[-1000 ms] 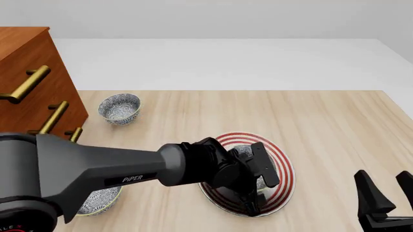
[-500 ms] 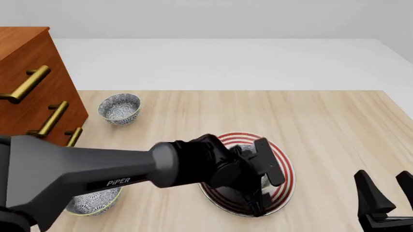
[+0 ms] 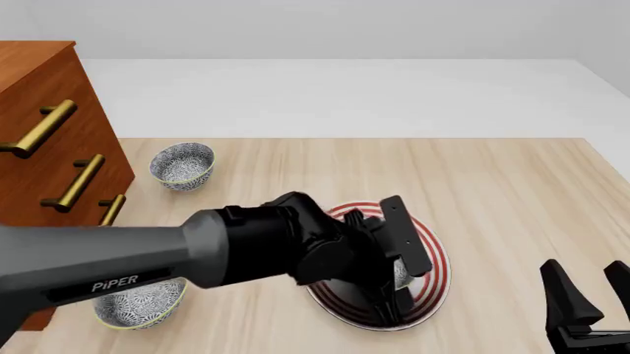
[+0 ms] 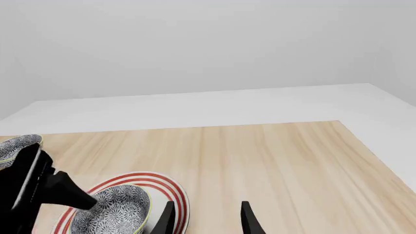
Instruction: Pick up the bowl and put it in the middle on the plate.
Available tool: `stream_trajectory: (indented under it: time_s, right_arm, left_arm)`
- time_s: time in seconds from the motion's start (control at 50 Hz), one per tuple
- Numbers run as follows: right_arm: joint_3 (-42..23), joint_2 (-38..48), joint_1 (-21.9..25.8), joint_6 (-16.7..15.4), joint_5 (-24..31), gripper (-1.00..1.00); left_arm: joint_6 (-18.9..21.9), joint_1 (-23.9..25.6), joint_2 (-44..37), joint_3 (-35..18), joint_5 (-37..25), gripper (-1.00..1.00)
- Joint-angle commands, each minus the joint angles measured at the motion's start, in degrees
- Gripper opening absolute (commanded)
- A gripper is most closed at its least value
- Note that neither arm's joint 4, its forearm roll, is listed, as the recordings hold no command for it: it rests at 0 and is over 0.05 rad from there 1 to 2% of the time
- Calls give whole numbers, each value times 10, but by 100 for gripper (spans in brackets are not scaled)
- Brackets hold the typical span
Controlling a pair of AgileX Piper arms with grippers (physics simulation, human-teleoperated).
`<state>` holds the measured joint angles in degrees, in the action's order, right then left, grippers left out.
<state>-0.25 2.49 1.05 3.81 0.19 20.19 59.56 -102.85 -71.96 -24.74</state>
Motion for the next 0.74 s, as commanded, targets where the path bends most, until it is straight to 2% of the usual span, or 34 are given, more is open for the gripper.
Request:
stream_trajectory:
  time_s: [0.02,0.32,0.46,0.74]
  right_arm:
    - [0,0,0,0,0,100]
    - [0,0,0,0,0,100]
    - [0,0,0,0,0,100]
    - [0,0,0,0,0,100]
  left_arm:
    - [-1,0,39,1,-15,100]
    - [1,1,89,38,-9,100]
    - [9,-2,118,70,-2,100]
    - [0,-11,179,133,17,100]
